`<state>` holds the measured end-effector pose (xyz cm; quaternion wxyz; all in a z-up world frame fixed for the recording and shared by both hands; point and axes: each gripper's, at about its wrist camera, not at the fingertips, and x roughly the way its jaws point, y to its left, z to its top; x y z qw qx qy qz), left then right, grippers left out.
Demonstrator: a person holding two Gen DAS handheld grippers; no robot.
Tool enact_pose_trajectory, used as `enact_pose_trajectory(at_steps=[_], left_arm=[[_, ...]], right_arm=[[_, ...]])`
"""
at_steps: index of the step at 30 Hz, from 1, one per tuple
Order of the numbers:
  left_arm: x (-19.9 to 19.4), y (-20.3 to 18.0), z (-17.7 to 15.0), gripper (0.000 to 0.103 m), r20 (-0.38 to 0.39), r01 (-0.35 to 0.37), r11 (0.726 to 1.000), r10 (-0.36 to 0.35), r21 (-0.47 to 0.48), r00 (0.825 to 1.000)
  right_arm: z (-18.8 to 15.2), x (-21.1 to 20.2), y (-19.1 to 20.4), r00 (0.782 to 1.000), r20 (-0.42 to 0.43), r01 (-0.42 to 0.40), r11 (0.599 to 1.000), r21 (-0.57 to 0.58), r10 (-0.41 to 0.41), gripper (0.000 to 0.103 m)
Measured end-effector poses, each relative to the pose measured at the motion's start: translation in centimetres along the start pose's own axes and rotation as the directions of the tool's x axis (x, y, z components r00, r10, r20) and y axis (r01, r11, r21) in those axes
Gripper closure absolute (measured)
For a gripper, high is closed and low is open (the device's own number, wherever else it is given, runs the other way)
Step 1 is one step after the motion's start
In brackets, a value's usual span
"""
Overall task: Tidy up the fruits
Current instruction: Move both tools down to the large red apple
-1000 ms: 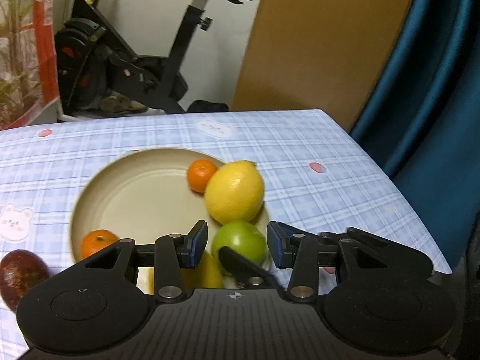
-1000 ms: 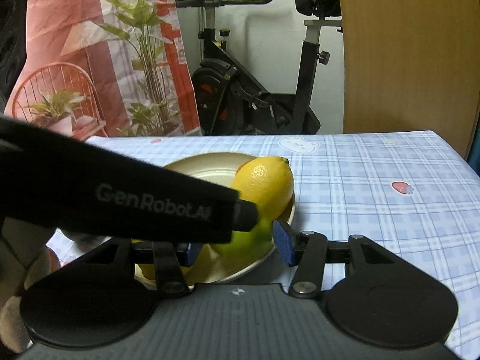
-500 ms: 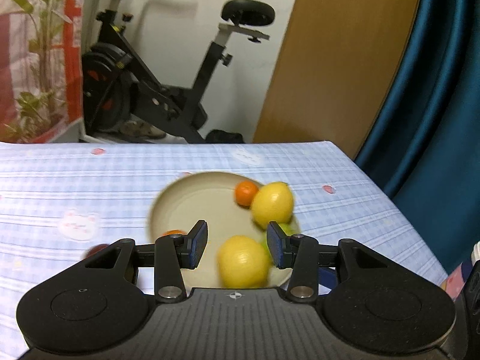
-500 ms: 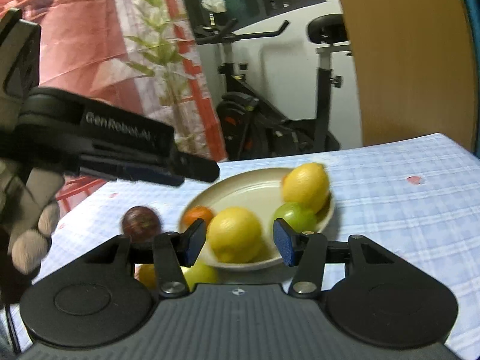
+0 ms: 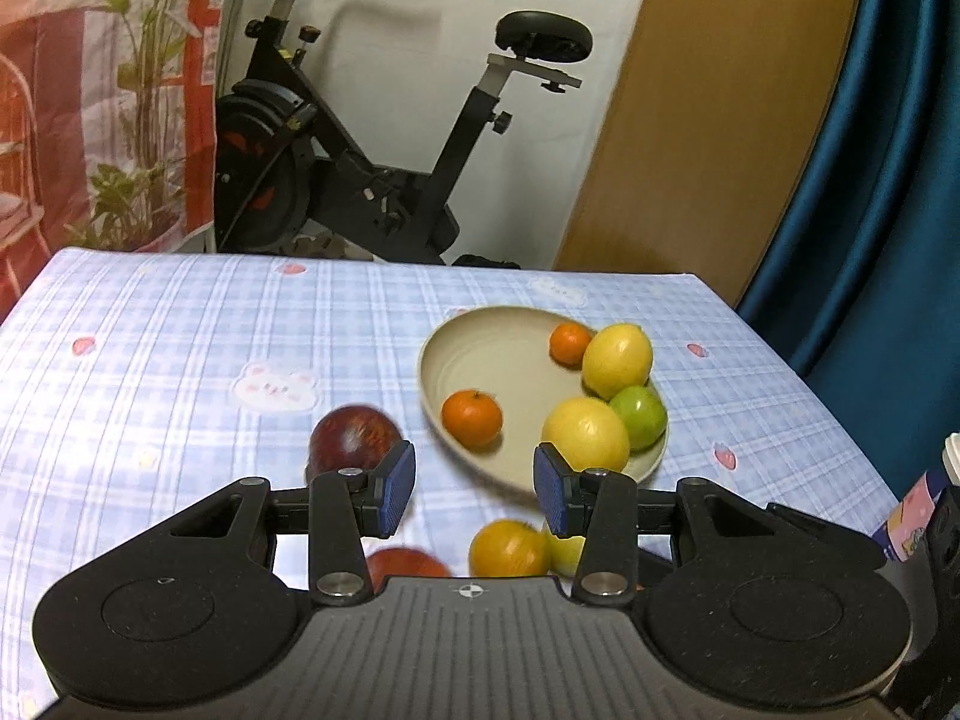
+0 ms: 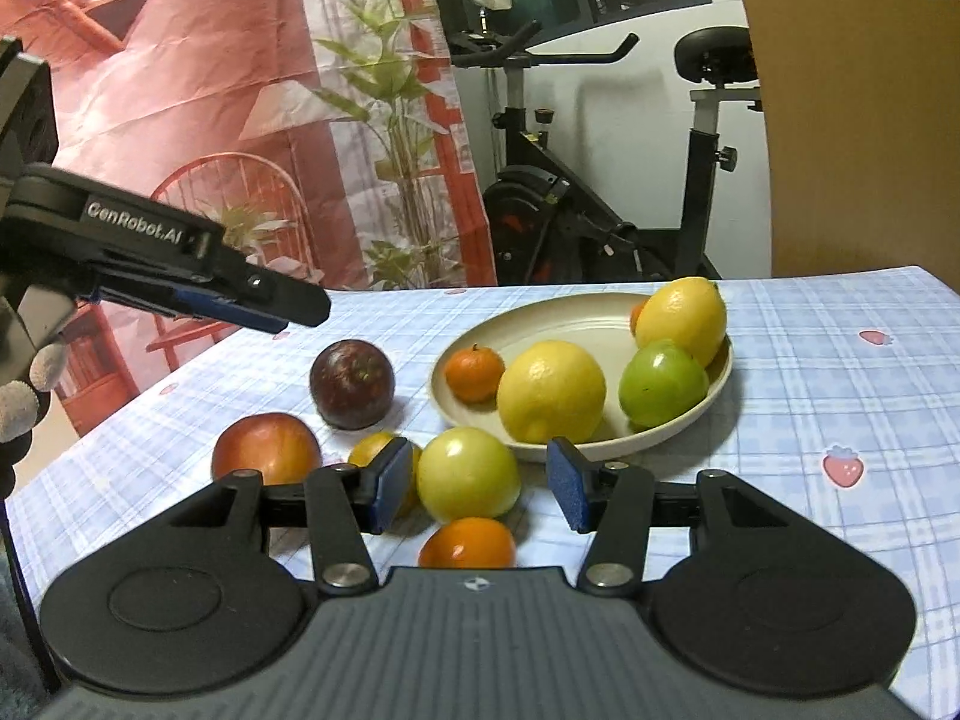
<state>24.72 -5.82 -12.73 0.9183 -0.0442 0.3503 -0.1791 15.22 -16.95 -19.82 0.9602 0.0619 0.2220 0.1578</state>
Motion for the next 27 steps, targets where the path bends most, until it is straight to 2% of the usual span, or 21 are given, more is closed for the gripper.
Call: enact_pose_trajectory(at_steps=[8, 14, 22, 27], left_arm=[[-1.1, 1.4, -2.1, 0.057, 0.003, -0.024, 1.0, 0.024, -0.019, 1.0], [-0.4, 3.8, -2.9, 0.057, -0.017, -0.054, 0.992, 0.052, -0.117, 0.999], [0.2, 5.7, -4.2, 0.057, -0.011, -0.018, 0.977, 0.016, -0.214, 1.0], [0.4, 5.7, -5.0, 0.056, 0.006, 0.025, 0.973, -0.025, -0.231, 1.0]], right_arm=[[-0.7, -0.3, 1.1, 1.0, 0.002, -0.027, 0.998, -0.051, 0.027, 0.05], [-0.7, -0.1, 0.8, 1.0, -0.008, -0.026, 0.999, -0.042, 0.026, 0.05], [-0.7, 0.3, 0.9, 0.999, -0.025, -0.022, 0.998, -0.058, 0.02, 0.05], [-0.7, 0.4, 1.0, 0.999, -0.036, -0.018, 0.998, -0.065, 0.016, 0.05]])
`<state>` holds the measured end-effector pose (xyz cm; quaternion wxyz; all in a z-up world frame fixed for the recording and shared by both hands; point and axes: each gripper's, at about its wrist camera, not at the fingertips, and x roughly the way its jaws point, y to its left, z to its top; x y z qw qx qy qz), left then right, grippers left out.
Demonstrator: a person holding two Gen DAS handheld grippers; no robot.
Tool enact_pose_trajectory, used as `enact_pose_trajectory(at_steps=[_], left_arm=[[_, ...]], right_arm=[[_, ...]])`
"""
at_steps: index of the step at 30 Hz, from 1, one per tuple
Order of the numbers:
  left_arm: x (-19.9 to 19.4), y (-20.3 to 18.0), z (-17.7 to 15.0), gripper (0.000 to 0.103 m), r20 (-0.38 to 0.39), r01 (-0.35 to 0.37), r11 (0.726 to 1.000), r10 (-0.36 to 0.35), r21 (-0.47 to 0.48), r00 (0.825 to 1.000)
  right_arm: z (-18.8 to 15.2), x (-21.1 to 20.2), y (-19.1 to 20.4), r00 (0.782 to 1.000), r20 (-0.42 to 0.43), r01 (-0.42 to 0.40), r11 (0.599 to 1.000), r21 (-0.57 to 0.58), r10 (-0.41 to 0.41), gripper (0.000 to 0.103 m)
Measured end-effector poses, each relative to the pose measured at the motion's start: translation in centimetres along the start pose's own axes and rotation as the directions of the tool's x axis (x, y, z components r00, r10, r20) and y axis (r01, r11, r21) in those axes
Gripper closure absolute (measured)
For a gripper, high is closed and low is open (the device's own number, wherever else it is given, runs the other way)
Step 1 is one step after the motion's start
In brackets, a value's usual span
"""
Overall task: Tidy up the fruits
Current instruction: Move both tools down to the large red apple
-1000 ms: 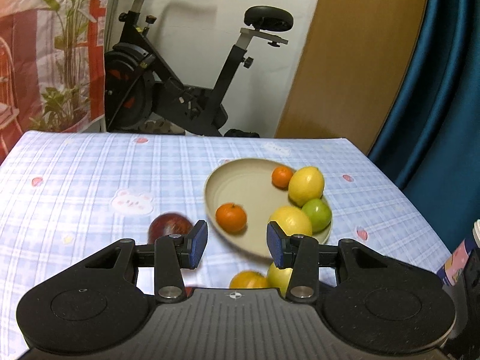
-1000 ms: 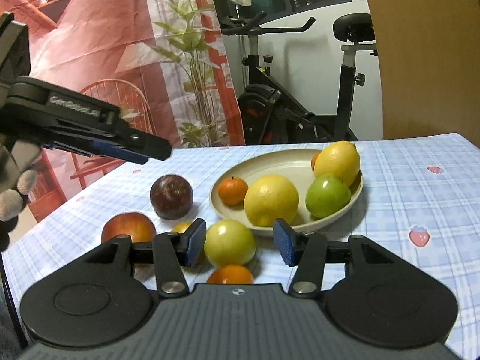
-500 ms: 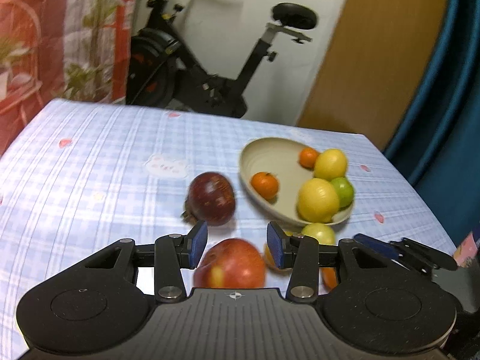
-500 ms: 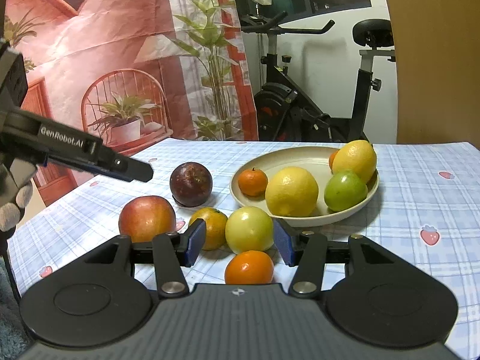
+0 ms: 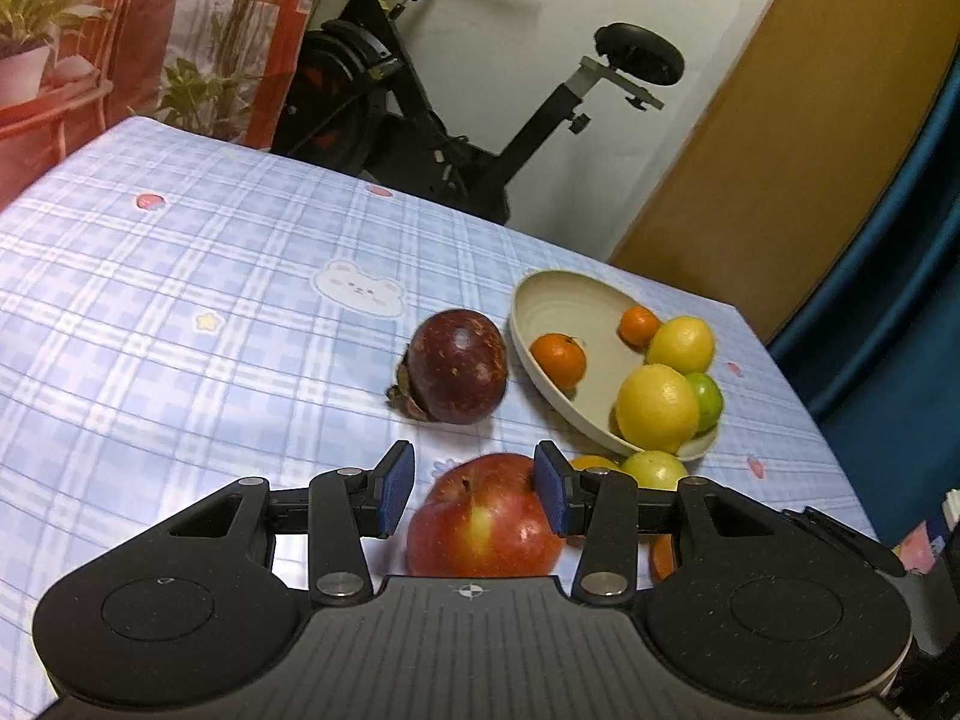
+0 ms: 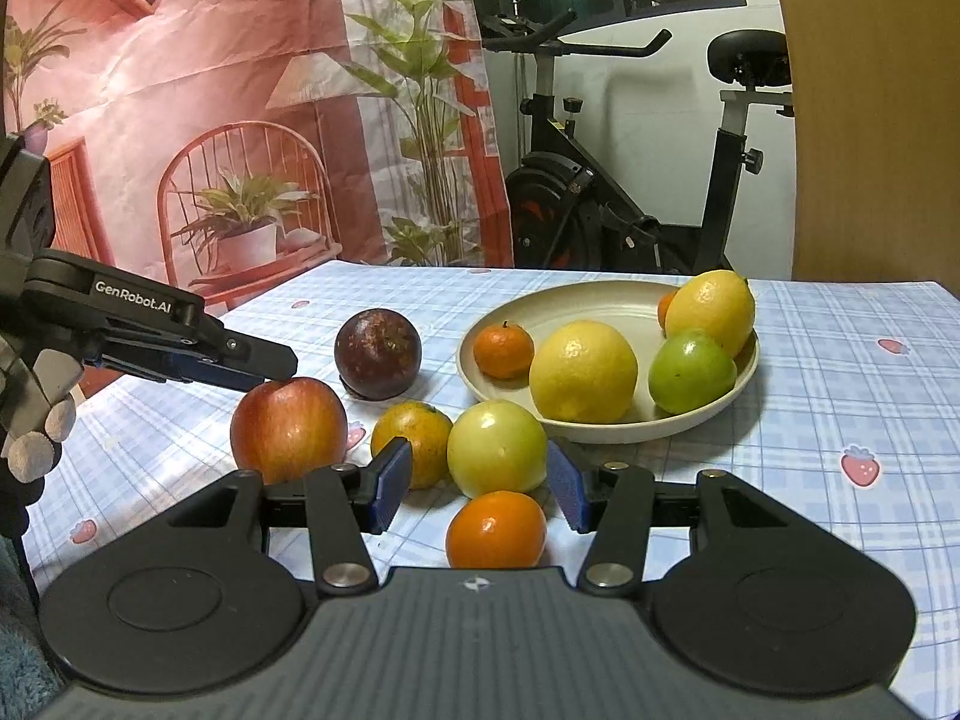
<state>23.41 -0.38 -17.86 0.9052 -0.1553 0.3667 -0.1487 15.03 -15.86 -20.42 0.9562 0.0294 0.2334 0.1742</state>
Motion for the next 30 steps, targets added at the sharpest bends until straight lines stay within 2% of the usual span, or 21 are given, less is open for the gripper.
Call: enact_pose_trajectory(at_steps=[4, 6, 7, 15, 24, 30], left_arm=[[0.0, -0.4, -0.9, 0.054, 0.014, 0.027, 1.0, -0.027, 0.006, 1.0], [0.0, -0.4, -1.3, 0.046, 0.012, 0.033, 0.999, -0.033, 0.004, 0.999], [0.1, -0.4, -1.4, 0.046, 0.008, 0.045, 0.999, -0.045, 0.001, 0.999], [-0.5, -1.0, -2.4, 0.045, 0.036, 0.044, 0.997, -0.046, 0.06, 0.998], [-0.8, -0.8, -3.4, 0.046, 0.011, 0.126, 0.991, -0.127, 0.052, 0.992], [-0.8, -0.4, -3.7, 0.046, 0.001, 0.165, 0.986, -0.165, 0.036, 0.986]], right_arm=[[0.1, 0.1, 0.2, 1.0, -0.009, 0.005, 1.0, -0.012, -0.005, 0.05], [0.1, 0.1, 0.3, 1.0, -0.014, 0.007, 1.0, -0.016, -0.008, 0.05], [0.2, 0.1, 0.4, 1.0, -0.017, 0.009, 1.0, -0.017, -0.009, 0.05], [0.2, -0.6, 1.4, 0.999, -0.04, -0.002, 0.999, -0.044, 0.0, 0.05], [0.2, -0.4, 4.3, 0.996, -0.087, -0.031, 0.989, -0.143, 0.018, 0.049], [0.2, 1.1, 6.6, 0.989, -0.143, -0.073, 0.967, -0.244, 0.038, 0.049]])
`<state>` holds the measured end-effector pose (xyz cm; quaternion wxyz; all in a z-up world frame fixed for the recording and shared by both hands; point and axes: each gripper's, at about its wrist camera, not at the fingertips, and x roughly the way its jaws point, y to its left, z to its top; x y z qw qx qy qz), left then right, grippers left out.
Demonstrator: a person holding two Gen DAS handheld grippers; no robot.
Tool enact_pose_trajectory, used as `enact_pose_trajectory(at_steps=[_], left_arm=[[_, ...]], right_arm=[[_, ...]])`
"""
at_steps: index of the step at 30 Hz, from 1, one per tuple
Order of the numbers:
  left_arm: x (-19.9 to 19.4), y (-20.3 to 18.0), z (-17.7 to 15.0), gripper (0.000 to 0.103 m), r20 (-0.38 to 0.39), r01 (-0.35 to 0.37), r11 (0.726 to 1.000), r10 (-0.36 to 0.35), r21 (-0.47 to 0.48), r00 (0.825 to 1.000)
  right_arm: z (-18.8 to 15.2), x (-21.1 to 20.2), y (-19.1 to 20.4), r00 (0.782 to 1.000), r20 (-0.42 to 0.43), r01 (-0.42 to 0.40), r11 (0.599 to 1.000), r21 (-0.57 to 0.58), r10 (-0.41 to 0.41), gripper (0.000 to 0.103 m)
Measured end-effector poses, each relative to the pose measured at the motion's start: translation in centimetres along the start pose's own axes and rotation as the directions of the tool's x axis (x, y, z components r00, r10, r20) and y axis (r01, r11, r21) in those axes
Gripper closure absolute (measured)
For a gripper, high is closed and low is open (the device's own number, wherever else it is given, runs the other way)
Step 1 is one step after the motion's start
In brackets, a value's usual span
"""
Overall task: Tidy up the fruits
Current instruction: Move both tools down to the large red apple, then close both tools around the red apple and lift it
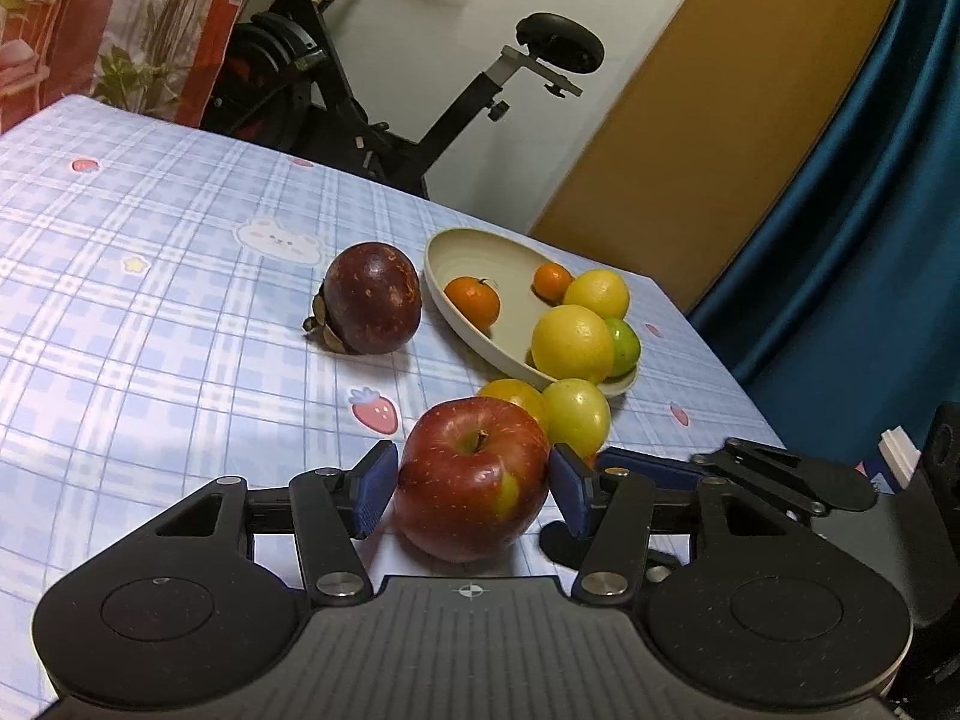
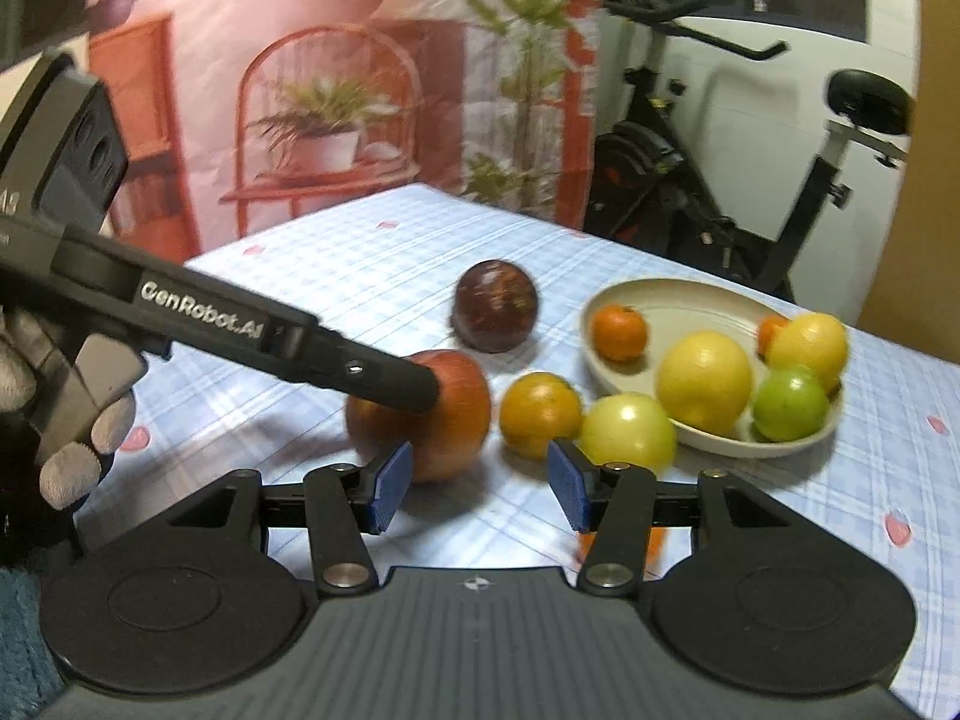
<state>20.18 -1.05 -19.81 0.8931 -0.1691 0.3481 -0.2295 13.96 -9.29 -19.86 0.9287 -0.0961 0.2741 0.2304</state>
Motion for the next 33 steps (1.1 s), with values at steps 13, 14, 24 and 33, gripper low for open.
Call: enact_pose_trajectory(at_steps=[13, 14, 24, 33], left_arm=[[0.2, -0.1, -0.3, 0.046, -0.01, 0.008, 1.0, -0.008, 0.012, 1.0], [0.2, 0.0, -0.3, 0.046, -0.01, 0.011, 1.0, -0.011, 0.011, 1.0], [0.5, -0.4, -0.6, 0.045, -0.014, 0.014, 1.0, -0.013, 0.027, 1.0], [1.0, -0.7, -0.8, 0.043, -0.01, -0.003, 0.999, 0.003, 0.033, 1.0]], right_arm=[[1.7, 3.9, 2.2, 0.998, -0.054, -0.036, 0.991, -0.126, 0.029, 0.034], [1.7, 4.0, 2.2, 0.998, -0.055, -0.036, 0.992, -0.125, 0.03, 0.034], [0.6, 3.0, 1.7, 0.999, -0.033, -0.037, 0.997, -0.065, 0.035, 0.037], [0.0, 2.8, 1.5, 0.999, -0.031, -0.042, 0.999, -0.021, 0.042, 0.04]])
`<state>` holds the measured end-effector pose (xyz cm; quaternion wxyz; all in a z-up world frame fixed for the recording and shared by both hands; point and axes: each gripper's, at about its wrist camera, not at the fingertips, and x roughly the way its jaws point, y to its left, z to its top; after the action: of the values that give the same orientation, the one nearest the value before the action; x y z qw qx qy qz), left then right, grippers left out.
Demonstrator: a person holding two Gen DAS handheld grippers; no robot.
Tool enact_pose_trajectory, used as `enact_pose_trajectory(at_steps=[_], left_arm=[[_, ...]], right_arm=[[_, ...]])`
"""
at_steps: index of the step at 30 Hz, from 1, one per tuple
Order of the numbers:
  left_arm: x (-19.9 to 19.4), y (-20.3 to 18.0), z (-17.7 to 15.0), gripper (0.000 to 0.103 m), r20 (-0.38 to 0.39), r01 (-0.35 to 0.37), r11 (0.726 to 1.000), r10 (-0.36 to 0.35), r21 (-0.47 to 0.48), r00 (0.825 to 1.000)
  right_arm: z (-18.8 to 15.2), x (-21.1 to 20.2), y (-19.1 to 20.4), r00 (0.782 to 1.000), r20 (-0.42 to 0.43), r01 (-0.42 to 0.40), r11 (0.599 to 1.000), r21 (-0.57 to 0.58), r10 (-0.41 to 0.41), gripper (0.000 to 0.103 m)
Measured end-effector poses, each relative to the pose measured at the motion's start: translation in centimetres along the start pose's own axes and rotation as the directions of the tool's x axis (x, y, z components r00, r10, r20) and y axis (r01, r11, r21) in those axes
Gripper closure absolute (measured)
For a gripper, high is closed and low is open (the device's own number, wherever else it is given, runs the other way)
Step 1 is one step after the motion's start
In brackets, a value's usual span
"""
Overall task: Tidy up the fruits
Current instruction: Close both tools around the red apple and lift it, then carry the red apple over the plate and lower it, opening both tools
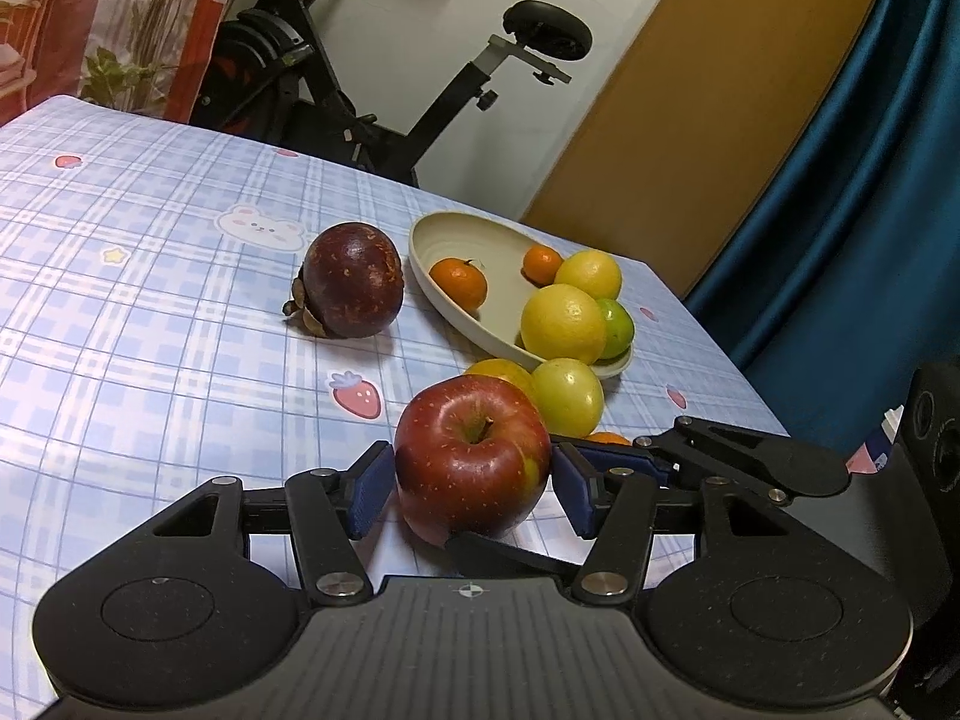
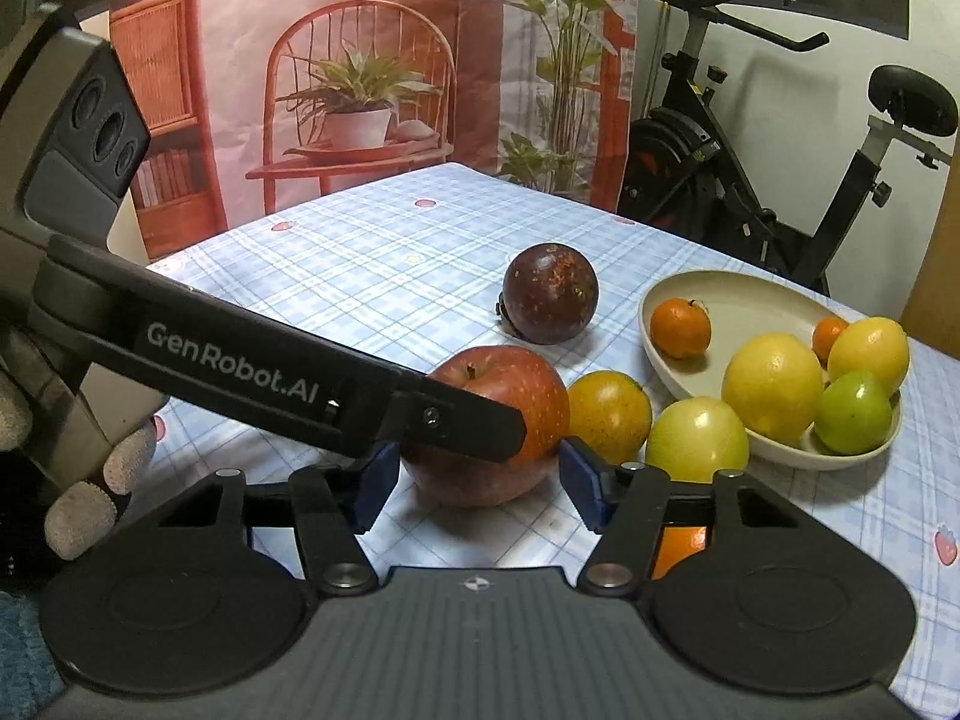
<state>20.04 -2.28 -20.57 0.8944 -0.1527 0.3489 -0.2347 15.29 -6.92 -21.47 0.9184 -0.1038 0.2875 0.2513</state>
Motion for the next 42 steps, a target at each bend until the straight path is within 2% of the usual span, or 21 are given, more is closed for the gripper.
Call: enact_pose_trajectory(at_steps=[4, 8, 17, 22, 30, 35, 42], left_arm=[[-0.2, -0.3, -0.1, 0.043, 0.0, -0.01, 1.0, 0.01, 0.014, 1.0], [-0.9, -0.7, 0.0, 0.044, -0.001, -0.018, 1.0, 0.018, 0.012, 1.0], [-3.7, -3.6, 0.8, 0.044, 0.073, -0.048, 0.996, 0.042, 0.074, 0.996], [-6.2, -5.3, 1.9, 0.044, 0.137, -0.057, 0.996, 0.047, 0.072, 0.989], [-8.0, -8.6, 5.5, 0.044, 0.202, -0.093, 0.985, 0.063, 0.145, 0.977], [-8.5, -9.5, 8.9, 0.044, 0.235, -0.076, 0.986, 0.039, 0.151, 0.971], [-5.8, -9.7, 12.3, 0.044, 0.238, -0.05, 0.979, 0.002, 0.196, 0.971]], right_arm=[[0.2, 0.8, 0.1, 1.0, -0.018, 0.009, 1.0, -0.014, -0.009, 0.035], [0.6, 0.7, 0.2, 1.0, -0.03, 0.004, 1.0, 0.007, -0.004, 0.035], [1.5, -2.5, 0.2, 0.999, 0.047, 0.0, 0.999, 0.047, -0.002, 0.035], [2.8, -5.2, 0.4, 0.993, 0.12, -0.013, 0.999, 0.048, 0.007, 0.035], [6.1, -8.6, 0.1, 0.98, 0.199, -0.013, 0.999, 0.044, 0.004, 0.035], [9.3, -10.1, -1.3, 0.968, 0.252, -0.018, 0.998, 0.055, 0.004, 0.035], [12.8, -9.9, -4.7, 0.949, 0.316, -0.009, 0.998, 0.061, -0.011, 0.035]])
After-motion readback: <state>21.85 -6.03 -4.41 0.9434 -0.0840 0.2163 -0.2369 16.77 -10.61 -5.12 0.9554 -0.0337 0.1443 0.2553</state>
